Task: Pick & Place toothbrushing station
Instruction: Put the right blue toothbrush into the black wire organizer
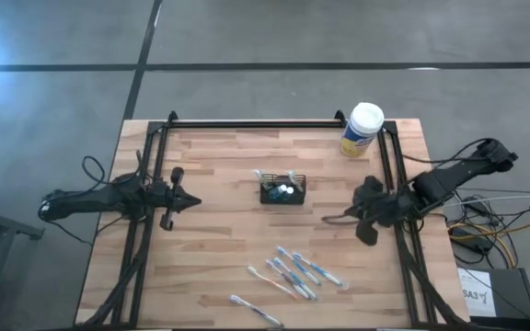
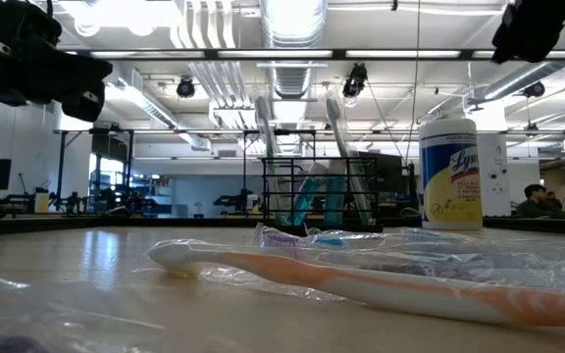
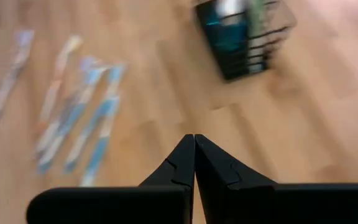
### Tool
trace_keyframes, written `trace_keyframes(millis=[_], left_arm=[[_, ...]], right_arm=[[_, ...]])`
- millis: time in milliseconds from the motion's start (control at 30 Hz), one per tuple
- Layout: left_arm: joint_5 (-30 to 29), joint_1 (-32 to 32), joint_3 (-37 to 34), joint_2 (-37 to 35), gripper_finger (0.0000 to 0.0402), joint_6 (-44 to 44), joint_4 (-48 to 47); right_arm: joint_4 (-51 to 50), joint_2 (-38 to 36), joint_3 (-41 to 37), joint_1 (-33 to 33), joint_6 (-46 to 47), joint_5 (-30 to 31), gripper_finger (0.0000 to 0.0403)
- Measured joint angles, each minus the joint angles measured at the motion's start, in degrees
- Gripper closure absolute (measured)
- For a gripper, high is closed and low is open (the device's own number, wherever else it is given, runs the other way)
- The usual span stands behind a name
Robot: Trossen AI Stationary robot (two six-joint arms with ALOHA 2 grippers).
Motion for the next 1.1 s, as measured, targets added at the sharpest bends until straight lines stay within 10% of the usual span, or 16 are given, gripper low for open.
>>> trace_keyframes(millis=[267, 600, 1100], left_arm=[[-0.1, 0.0, 0.0, 0.0, 0.0379, -4.8, 0.5], [-0.2, 0.0, 0.0, 0.0, 0.0382, -9.6, 0.6], [-0.2, 0.0, 0.0, 0.0, 0.0379, -10.8, 0.7]], right_arm=[[-0.4, 17.6, 5.5, 6.4, 12.0, -2.9, 0.038], [-0.3, 38.4, 13.3, 12.1, 14.0, -11.6, 0.0247], [1.2, 53.3, 18.8, 12.1, 14.2, -11.6, 0.0177]])
